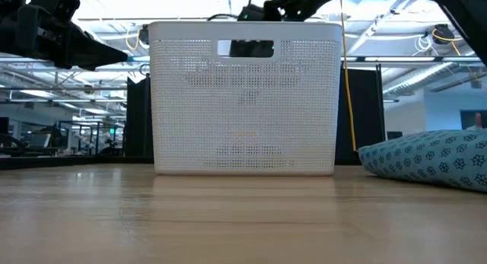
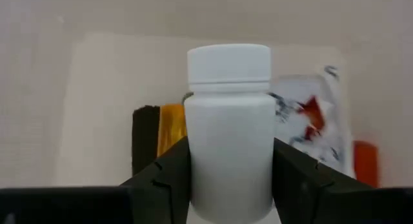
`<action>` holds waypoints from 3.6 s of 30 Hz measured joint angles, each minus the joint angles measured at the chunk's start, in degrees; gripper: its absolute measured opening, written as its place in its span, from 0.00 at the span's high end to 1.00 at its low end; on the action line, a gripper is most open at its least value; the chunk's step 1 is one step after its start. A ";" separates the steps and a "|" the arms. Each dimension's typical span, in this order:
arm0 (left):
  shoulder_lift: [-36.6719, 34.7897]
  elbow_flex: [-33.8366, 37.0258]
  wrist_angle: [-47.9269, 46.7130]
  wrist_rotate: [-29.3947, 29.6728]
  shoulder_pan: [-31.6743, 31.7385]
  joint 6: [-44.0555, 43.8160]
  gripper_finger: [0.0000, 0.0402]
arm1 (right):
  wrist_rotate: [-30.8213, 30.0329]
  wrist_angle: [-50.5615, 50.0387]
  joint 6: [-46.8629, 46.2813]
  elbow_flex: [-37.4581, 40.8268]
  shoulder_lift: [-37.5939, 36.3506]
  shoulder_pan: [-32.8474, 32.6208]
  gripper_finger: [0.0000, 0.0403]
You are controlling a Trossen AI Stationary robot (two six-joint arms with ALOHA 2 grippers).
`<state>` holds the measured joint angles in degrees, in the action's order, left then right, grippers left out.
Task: Pick & place medical supplies in basket/bin
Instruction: Put the white pill bottle into the bin, then return to Home Position
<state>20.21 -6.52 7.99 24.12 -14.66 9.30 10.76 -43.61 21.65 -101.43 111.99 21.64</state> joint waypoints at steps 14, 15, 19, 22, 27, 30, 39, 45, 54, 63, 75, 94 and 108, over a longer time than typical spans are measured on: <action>0.00 0.00 -0.01 0.48 0.00 0.52 0.90 | 6.03 1.19 5.73 -0.01 8.55 -5.54 0.62; 0.00 0.00 0.00 0.48 0.00 0.52 0.90 | 6.06 1.28 5.87 -0.04 9.37 -5.71 0.62; 0.00 0.00 -0.02 0.48 0.00 0.46 0.90 | 6.94 1.05 5.95 -0.04 12.63 -5.71 0.61; 0.02 0.00 -0.04 0.48 0.02 0.42 0.90 | 7.13 0.78 5.90 -0.15 13.85 -5.69 0.61; 0.00 0.00 -0.30 0.48 0.00 0.25 0.90 | 7.14 0.36 5.91 -0.13 14.25 -5.76 0.58; 0.00 0.00 -0.52 0.47 0.00 0.24 0.90 | 6.18 0.43 5.80 -0.01 13.42 -5.76 0.52; 0.02 0.00 -0.54 0.46 0.00 -0.59 0.90 | -0.05 0.01 4.65 0.17 11.19 -5.50 0.37; 0.00 0.00 -0.55 0.53 0.00 0.37 0.90 | -2.57 -2.47 2.66 0.21 8.95 -5.57 0.35; 0.00 0.00 -1.96 6.35 0.04 1.26 0.90 | -1.88 -6.89 2.01 0.13 -5.49 -7.14 0.43; 0.00 0.02 -2.26 4.44 0.00 2.70 0.99 | -1.75 -7.68 1.62 0.23 -19.82 -11.75 0.86; -0.18 0.00 -0.50 0.82 0.01 8.05 1.00 | 5.06 14.56 -0.51 31.42 -49.63 -13.99 1.00; -3.04 0.02 3.59 -39.01 21.41 6.48 1.00 | 13.73 70.76 -21.33 86.74 -82.10 -7.58 1.00; -4.02 2.57 2.60 -44.56 26.88 5.24 1.00 | 9.45 87.75 -24.66 100.19 -84.48 -6.93 1.00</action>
<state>16.19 -3.96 10.59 -20.44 12.23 14.54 20.21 44.14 -3.01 -1.24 27.51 14.71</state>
